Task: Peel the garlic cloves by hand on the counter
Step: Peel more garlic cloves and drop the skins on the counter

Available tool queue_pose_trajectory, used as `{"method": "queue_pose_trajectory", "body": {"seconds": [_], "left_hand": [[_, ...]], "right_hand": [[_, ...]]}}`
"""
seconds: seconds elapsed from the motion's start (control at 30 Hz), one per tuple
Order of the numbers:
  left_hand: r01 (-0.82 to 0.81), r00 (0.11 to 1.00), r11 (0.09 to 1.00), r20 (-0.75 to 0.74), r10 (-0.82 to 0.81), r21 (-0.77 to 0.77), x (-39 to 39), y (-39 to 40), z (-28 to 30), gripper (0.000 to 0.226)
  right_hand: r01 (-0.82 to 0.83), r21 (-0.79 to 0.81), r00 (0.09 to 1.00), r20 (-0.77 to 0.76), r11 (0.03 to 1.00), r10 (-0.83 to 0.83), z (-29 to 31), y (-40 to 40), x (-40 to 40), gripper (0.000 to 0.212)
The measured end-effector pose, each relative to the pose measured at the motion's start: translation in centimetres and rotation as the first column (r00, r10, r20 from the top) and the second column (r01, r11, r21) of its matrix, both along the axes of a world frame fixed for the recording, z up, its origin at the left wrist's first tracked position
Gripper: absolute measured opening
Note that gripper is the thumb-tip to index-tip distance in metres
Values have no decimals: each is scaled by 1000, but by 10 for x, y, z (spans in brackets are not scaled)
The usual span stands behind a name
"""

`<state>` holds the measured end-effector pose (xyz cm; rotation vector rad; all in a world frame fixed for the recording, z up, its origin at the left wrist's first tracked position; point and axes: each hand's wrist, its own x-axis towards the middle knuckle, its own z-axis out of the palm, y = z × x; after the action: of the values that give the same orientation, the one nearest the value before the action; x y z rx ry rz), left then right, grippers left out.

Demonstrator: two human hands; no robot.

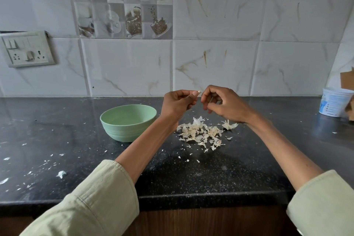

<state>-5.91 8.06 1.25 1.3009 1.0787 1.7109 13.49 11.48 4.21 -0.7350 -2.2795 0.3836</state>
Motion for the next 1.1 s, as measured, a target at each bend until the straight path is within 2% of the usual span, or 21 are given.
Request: {"method": "queue_pose_trajectory", "body": {"seconds": [0.07,0.13,0.2,0.4,0.83,1.1], "left_hand": [[-34,997,999,-63,35,22,0,0,-1,19],[-71,987,996,-140,78,53,0,1,-3,20],[-94,976,993,-192,106,70,1,1,-3,22],[-96,971,993,-214,110,75,4,-2,-2,23],[2,969,994,-247,25,109,3,-12,5,21],[-35,919,982,-381,104,184,4,-12,6,12]], "right_hand": [[26,-21,995,-93,999,-28,0,-2,-1,4],[59,8,987,-147,998,-58,0,-4,-1,16],[77,52,989,-132,996,-69,0,-4,-3,24],[84,129,992,-107,988,-71,-4,-3,-4,12],[21,65,983,-181,998,-9,1,-4,0,7],[41,85,983,-182,996,-25,2,-6,1,8]]}}
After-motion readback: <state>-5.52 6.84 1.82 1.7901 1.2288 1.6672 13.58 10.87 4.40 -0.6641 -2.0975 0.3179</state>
